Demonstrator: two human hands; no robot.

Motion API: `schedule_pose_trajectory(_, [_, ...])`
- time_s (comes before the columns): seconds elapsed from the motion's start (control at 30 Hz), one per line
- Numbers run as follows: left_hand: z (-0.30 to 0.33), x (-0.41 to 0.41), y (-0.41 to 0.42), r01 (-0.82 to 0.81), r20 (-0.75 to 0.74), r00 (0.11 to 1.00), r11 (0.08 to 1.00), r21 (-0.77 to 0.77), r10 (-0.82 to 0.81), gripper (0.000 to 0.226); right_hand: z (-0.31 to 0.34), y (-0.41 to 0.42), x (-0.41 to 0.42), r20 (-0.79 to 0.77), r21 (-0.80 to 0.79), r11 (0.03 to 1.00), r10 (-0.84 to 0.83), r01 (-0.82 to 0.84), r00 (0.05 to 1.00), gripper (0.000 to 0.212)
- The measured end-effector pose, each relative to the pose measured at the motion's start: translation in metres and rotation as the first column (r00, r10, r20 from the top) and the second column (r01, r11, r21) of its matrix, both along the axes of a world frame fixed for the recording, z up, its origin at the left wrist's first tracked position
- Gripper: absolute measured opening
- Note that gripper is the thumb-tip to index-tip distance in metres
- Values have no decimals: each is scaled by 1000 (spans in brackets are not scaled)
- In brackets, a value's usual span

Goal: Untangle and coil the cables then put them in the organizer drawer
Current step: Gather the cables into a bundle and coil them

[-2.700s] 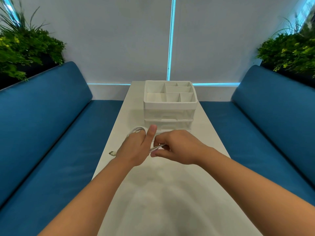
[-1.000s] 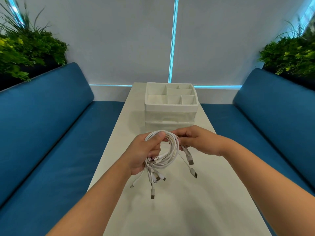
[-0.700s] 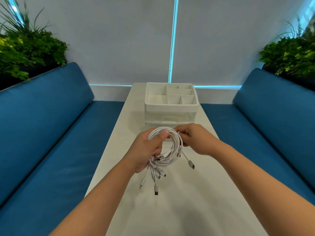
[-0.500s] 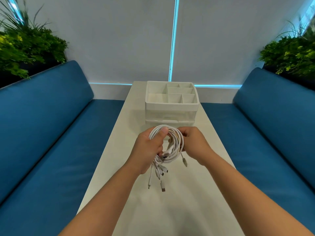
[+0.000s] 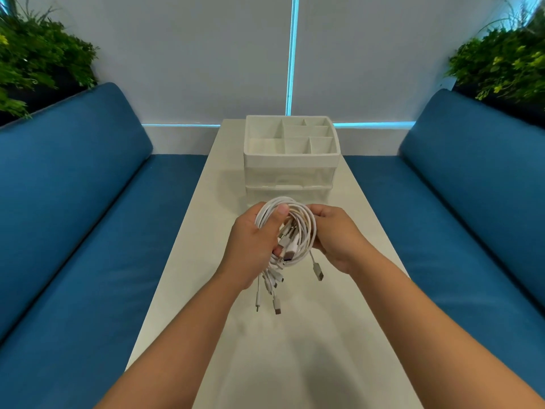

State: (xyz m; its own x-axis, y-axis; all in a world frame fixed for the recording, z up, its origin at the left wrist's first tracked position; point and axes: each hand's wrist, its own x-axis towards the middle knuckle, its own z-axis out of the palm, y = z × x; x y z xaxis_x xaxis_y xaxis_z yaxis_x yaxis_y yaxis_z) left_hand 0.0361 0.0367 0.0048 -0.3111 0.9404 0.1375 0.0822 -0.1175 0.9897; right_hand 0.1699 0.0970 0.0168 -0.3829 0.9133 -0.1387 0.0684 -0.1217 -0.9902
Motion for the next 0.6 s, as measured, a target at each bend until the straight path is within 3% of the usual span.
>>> schedule_pose_trajectory(0.27, [-8, 2, 4, -59, -177, 982, 998, 12, 60, 20, -4, -9, 0, -108, -60, 990, -130, 124, 986, 15])
schedule_pose_trajectory(0.43, [-10, -1, 9, -75, -287, 956, 997, -22, 66, 26, -6, -8, 1, -149, -123, 989, -105, 87, 983, 17])
schedule_pose_trajectory(0.6, [-15, -7, 9, -29, -181, 983, 997, -70, 16, 24, -7, -3, 1, -248, -223, 975, -61, 4, 967, 23])
